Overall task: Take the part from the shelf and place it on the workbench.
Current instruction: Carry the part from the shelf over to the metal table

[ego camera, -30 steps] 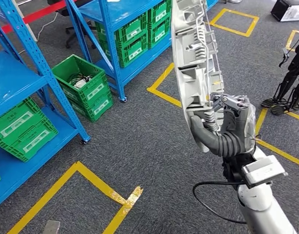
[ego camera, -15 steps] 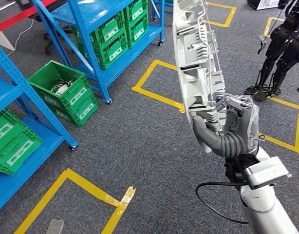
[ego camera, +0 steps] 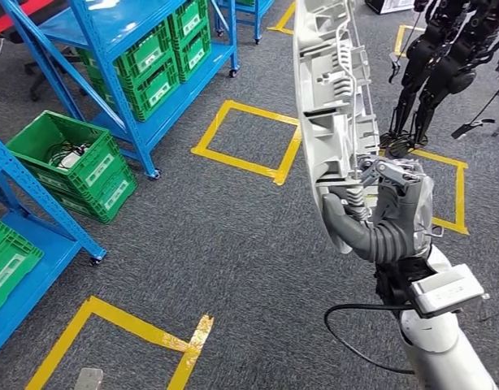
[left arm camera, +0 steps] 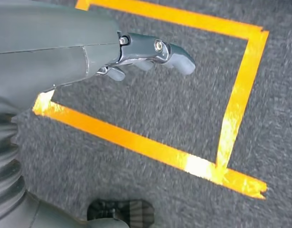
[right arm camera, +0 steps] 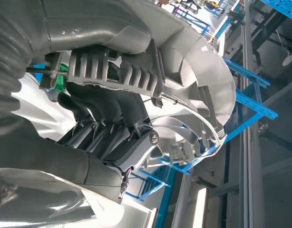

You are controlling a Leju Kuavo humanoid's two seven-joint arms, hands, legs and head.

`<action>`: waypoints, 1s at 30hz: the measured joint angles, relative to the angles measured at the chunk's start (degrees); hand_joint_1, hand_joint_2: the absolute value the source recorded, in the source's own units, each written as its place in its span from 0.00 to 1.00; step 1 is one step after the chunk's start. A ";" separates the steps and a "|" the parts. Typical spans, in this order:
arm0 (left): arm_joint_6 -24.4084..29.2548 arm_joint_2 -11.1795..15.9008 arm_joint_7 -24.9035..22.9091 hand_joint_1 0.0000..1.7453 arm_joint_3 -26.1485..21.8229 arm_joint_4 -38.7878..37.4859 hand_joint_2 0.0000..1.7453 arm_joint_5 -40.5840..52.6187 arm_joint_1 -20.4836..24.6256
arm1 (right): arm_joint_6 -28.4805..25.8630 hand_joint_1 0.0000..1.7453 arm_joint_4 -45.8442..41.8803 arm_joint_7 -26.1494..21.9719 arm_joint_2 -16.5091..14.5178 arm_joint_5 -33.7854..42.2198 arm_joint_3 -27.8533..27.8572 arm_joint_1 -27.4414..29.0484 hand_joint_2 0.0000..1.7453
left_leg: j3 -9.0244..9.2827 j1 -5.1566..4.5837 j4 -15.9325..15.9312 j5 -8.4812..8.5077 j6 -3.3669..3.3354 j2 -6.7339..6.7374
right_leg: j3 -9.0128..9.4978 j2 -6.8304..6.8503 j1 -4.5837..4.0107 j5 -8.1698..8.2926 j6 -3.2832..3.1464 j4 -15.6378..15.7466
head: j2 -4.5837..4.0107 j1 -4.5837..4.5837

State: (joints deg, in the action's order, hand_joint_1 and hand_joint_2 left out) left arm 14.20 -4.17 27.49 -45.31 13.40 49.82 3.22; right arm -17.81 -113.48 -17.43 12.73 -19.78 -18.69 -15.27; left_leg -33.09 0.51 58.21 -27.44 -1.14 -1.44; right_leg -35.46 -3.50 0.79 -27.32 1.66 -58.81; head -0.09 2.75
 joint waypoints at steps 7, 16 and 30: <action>0.51 0.01 -0.94 0.00 -0.02 0.00 1.00 0.60 -0.17 | 0.48 1.00 -0.01 0.07 0.25 -0.03 -0.09 0.36 1.00 | 0.11 -0.19 -0.19 0.05 -0.98 2.86 | -6.08 3.21 -0.12 -4.87 0.49 -13.49 | 0.00 0.44; 0.55 -0.08 -0.96 0.00 -0.02 0.00 1.00 0.64 -0.16 | 0.51 1.00 -0.42 0.07 0.41 -0.27 -0.03 0.31 1.00 | -0.51 -0.43 2.02 -1.93 1.00 3.78 | 1.74 4.47 -0.57 0.11 -1.52 1.23 | 0.00 0.26; 0.71 -0.11 -0.72 0.00 -0.04 0.00 1.00 0.41 -0.42 | 0.33 1.00 -0.88 0.05 0.48 -0.42 -0.23 0.47 1.00 | -0.30 -0.13 0.30 0.17 0.10 -0.34 | 0.59 -1.02 -0.31 0.25 -0.37 0.55 | 0.00 0.16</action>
State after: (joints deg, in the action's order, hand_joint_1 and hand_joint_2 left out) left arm 14.91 -4.28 26.76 -45.35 13.40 50.23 2.80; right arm -17.49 -114.36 -17.38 13.21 -20.20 -18.92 -14.80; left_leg -33.39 0.38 58.51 -27.27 -1.04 -1.79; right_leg -34.87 -4.52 0.47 -27.08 1.29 -58.26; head -0.09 2.92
